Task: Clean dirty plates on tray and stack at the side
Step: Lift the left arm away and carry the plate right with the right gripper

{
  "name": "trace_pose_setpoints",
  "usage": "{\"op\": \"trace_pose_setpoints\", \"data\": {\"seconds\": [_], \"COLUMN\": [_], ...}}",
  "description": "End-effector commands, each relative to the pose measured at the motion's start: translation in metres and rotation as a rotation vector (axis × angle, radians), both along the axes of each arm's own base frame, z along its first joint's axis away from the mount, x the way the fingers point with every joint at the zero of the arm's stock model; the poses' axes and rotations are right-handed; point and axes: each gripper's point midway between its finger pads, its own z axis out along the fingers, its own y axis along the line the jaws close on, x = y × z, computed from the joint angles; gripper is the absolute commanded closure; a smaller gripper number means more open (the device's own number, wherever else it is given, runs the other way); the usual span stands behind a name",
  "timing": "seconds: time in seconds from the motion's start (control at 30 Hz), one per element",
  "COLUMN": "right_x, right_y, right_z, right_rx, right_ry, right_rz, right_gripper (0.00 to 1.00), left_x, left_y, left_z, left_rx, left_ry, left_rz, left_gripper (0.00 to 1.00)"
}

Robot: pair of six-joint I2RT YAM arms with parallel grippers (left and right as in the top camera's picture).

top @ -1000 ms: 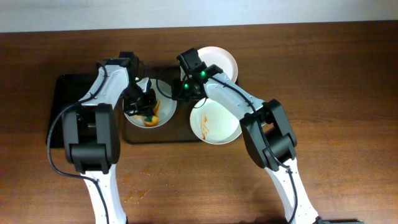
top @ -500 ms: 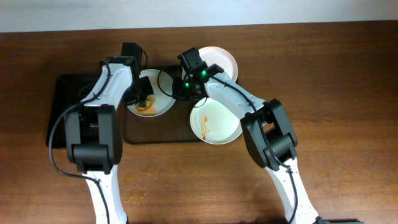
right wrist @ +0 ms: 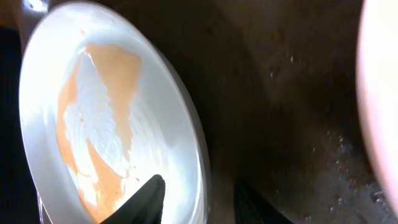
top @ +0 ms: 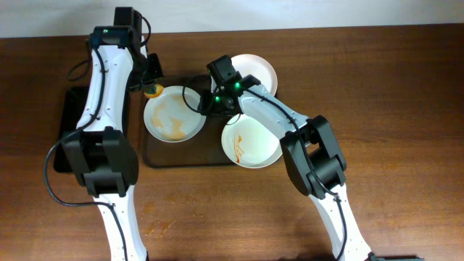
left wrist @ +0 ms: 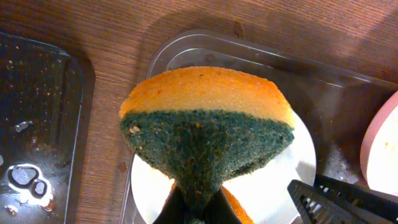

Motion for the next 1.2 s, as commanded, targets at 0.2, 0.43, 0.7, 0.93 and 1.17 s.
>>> {"op": "trace_pose_setpoints", "data": {"seconds": [0.2,0.43,0.7,0.93,1.17], "right_x": [-0.005,0.002,0.018,0.013,-0.017], "right_y": [0.015,0.008,-0.039,-0.058,-0.041], "right_z": [-0.005,0.053,0.13,0.166,0.214], "right_rx": [-0.027,-0.016,-0.342,-0.714,-1.056], "right_ry": [-0.039,-0.077,-0.257,-0.469,-0.737], "right_rz": [0.021,0.145,0.072,0.004,-0.084], "right_gripper": [0.96,0.96,0.96,0.96,0.96], "left_x": [-0.008,-0.032,-0.038,-0.029,-0.028], "left_y": [0.012,0.067,0.11,0.112,0.112], "left_z": [0.005,0.001,0.001,0.002,0.002], "left_rx": [0.025,0.031,0.031,0.037,0.038], "left_ry": [0.019,0.11,0.108,0.072,0.068], "left_rz": [-0.048,-0.012,0.057,0.059,0.059], "left_gripper": [1.0,1.0,1.0,0.99,1.0]}}
